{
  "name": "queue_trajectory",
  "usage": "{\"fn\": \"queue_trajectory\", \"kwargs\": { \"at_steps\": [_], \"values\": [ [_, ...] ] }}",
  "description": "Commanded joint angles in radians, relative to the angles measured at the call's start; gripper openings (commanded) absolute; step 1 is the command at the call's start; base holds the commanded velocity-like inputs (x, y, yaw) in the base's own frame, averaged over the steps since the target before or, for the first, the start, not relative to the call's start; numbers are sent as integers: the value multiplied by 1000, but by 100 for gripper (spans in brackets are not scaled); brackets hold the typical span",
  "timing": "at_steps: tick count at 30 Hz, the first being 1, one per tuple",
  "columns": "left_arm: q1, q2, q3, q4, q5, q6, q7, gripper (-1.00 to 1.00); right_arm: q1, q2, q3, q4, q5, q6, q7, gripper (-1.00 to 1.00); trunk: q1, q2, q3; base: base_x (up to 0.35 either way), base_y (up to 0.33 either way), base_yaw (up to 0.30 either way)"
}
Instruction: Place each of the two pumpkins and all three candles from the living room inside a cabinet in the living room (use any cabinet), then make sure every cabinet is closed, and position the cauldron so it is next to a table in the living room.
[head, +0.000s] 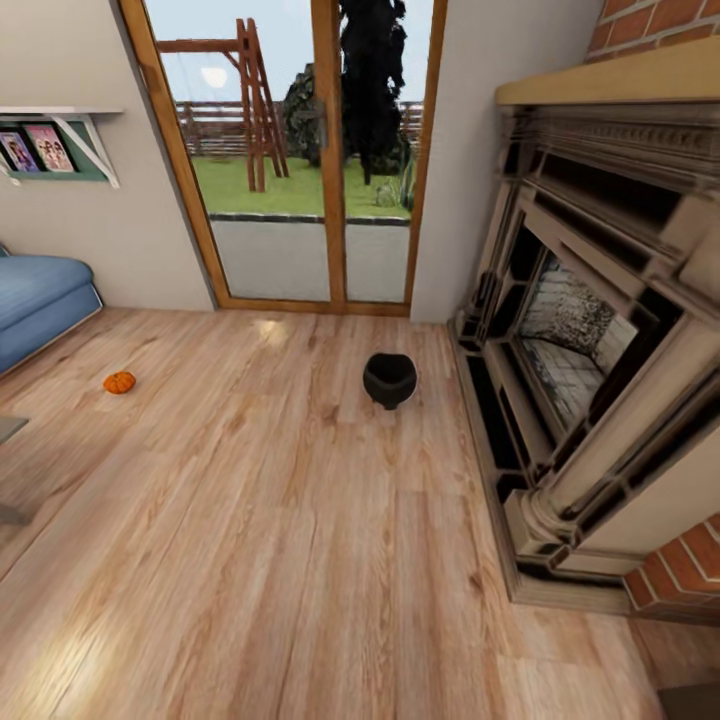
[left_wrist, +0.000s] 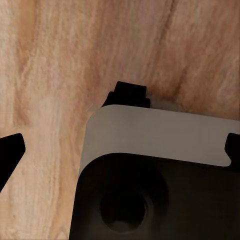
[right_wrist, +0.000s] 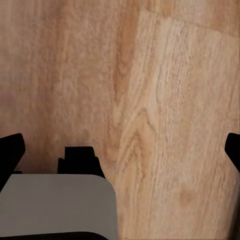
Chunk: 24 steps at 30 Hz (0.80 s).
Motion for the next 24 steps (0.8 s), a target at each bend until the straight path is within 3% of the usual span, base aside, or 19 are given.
{"fn": "queue_trajectory", "kwargs": {
  "at_steps": [1, 13, 24],
  "values": [
    [0, 0, 0, 0, 0, 0, 0, 100, 0, 0, 0, 0, 0, 0, 0, 100, 0, 0, 0, 287, 141, 0],
    [0, 0, -1, 0, 0, 0, 0, 100, 0, 0, 0, 0, 0, 0, 1, 100, 0, 0, 0, 308, 79, -2],
    [1, 0, 0, 0, 0, 0, -1, 100, 1, -2, 0, 0, -1, 0, 50, 100, 0, 0, 10, 323, 1, -195]
  ]
}}
